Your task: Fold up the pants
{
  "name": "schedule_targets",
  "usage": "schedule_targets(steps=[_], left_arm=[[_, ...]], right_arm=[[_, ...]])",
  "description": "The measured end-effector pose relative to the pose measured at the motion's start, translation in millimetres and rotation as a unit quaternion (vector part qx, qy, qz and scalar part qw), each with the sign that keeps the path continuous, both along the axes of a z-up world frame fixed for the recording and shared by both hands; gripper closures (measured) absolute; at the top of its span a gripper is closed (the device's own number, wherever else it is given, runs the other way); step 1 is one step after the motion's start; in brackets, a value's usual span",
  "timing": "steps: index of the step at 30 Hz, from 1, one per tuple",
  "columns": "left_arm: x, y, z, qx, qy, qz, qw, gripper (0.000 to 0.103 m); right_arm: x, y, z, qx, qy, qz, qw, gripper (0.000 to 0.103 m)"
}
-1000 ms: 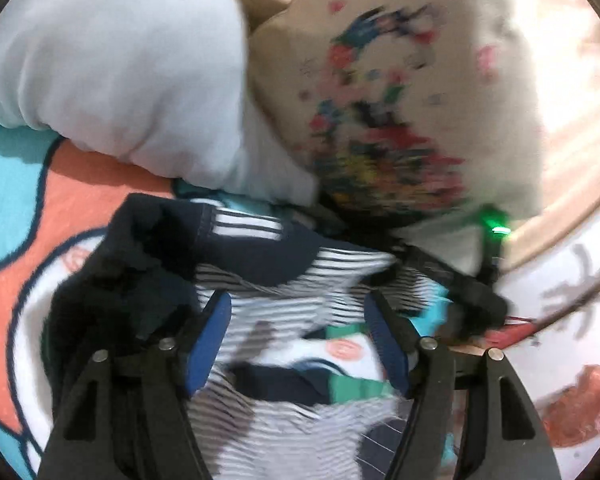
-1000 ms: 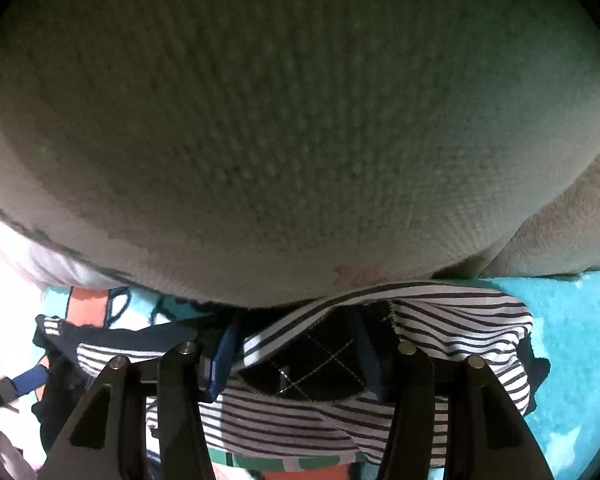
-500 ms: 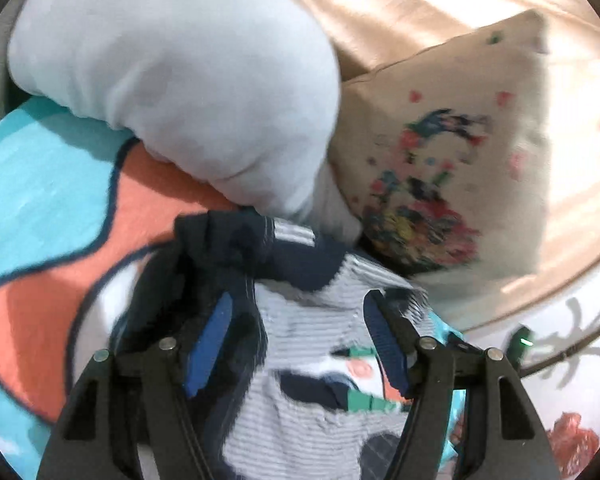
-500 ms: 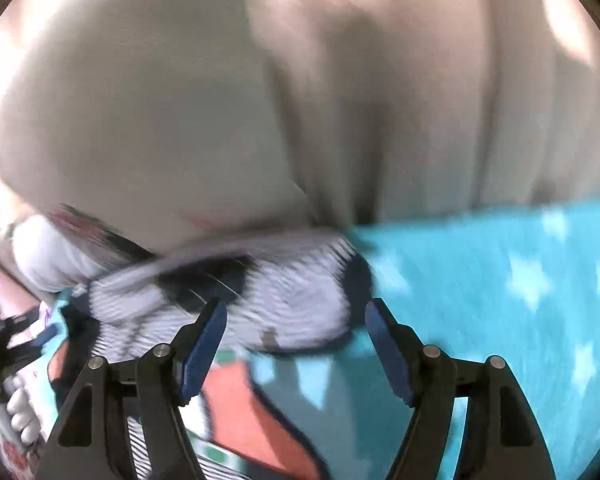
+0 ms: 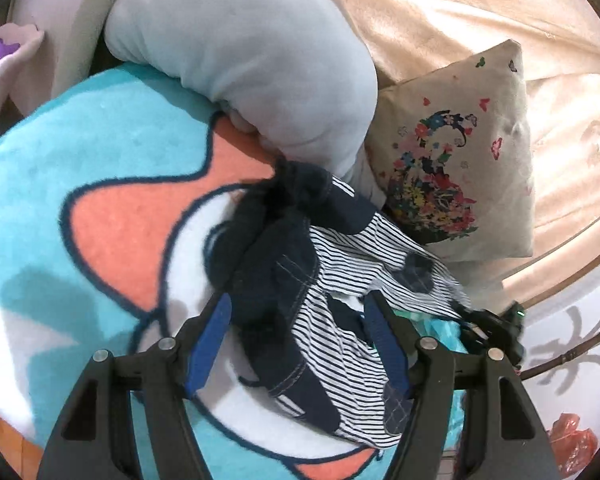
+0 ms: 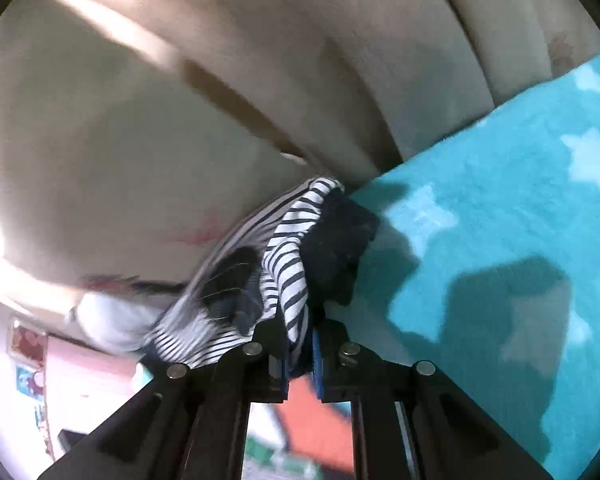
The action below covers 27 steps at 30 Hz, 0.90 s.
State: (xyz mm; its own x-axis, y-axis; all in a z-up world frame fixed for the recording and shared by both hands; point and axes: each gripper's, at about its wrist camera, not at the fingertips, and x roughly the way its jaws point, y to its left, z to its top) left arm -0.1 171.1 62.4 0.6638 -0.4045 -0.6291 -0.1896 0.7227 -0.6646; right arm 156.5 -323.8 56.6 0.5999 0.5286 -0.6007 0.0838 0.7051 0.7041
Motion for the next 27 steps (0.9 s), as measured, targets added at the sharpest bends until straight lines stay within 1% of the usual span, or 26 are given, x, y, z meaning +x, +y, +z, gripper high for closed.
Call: schedule_targets(steps=[3, 5, 6, 7, 8, 9, 10, 11, 12, 13, 14, 15, 17, 19, 22, 23, 24, 25, 26, 27], left_arm=[[-2.7, 0.1, 0.2, 0.002, -0.005, 0.000, 1.0000, 0.035], [-4.9, -2.5, -0.5, 0.012, -0.007, 0.001, 0.9999, 0.035], [-7.4, -3.2, -0.5, 0.013, -0.008, -0.001, 0.9999, 0.035], [-9.6, -4.2, 0.1, 0.016, -0.009, -0.004, 0.9998, 0.035], [-11.4, -5.1, 0.9, 0.021, -0.011, -0.006, 0.9997, 0.035], [-15.2, -5.5, 2.5, 0.035, -0.014, -0.005, 0.9993, 0.035], [-18.3, -4.7, 3.6, 0.045, -0.016, -0.003, 0.9988, 0.035], [-20.8, -3.7, 4.6, 0.053, -0.018, 0.000, 0.9984, 0.035], [-23.6, -1.7, 5.4, 0.062, -0.021, 0.003, 0.9978, 0.035], [-25.5, 0.2, 5.4, 0.067, -0.022, 0.006, 0.9975, 0.034], [-26.5, 1.8, 4.7, 0.070, -0.023, 0.007, 0.9973, 0.034], [-26.6, 2.7, 3.0, 0.069, -0.023, 0.006, 0.9973, 0.034], [-24.5, 1.8, -2.3, 0.065, -0.018, 0.001, 0.9977, 0.034], [-21.9, -1.5, -7.8, 0.061, -0.011, -0.003, 0.9981, 0.034], [-20.0, -6.9, -13.9, 0.046, -0.001, -0.010, 0.9989, 0.034], [-20.9, -8.1, -13.5, 0.045, 0.000, -0.012, 0.9989, 0.034], [-22.9, -9.3, -11.7, 0.048, -0.002, -0.011, 0.9988, 0.034], [-25.8, -9.5, -8.4, 0.054, -0.006, -0.008, 0.9985, 0.034], [-28.0, -8.7, -5.9, 0.060, -0.009, -0.006, 0.9982, 0.034], [-30.5, -7.1, -3.0, 0.068, -0.011, 0.001, 0.9976, 0.034]], right_arm=[[-24.5, -16.5, 17.3, 0.012, -0.002, -0.012, 1.000, 0.094], [-32.1, -25.8, 13.6, 0.001, 0.023, -0.025, 0.999, 0.088], [-32.7, -27.5, 8.7, -0.016, 0.039, -0.026, 0.999, 0.083], [-34.2, -28.7, 2.1, -0.038, 0.056, -0.027, 0.997, 0.073], [-37.5, -32.0, 2.5, -0.053, 0.065, -0.036, 0.996, 0.068], [-45.9, -35.5, 1.2, -0.057, 0.062, -0.043, 0.996, 0.068], [-53.5, -40.0, -0.4, -0.048, 0.050, -0.042, 0.997, 0.064], [-68.0, -44.3, 2.7, -0.030, 0.026, -0.035, 0.999, 0.054], [-83.6, -46.9, 7.5, -0.027, 0.008, -0.035, 0.999, 0.047], [-103.4, -48.1, 13.8, -0.036, -0.009, -0.041, 0.998, 0.035], [-117.9, -48.6, 17.9, -0.049, -0.023, -0.043, 0.998, 0.031], [-131.7, -46.9, 20.3, -0.063, -0.033, -0.042, 0.997, 0.031], [-155.9, -45.0, 20.0, -0.092, -0.038, -0.034, 0.994, 0.030], [-172.5, -42.1, 9.9, -0.090, -0.035, -0.017, 0.995, 0.030], [-173.5, -28.4, -13.7, -0.061, -0.013, 0.014, 0.998, 0.030], [-171.7, -21.9, -22.3, -0.063, -0.008, 0.022, 0.998, 0.035], [-166.6, -13.4, -30.6, -0.074, 0.000, 0.037, 0.997, 0.050], [-161.7, -7.7, -35.4, -0.089, 0.006, 0.048, 0.995, 0.096], [-160.4, -3.0, -37.6, -0.092, 0.010, 0.053, 0.994, 0.094], [-157.7, -4.2, -36.0, -0.088, 0.002, 0.052, 0.995, 0.094]])
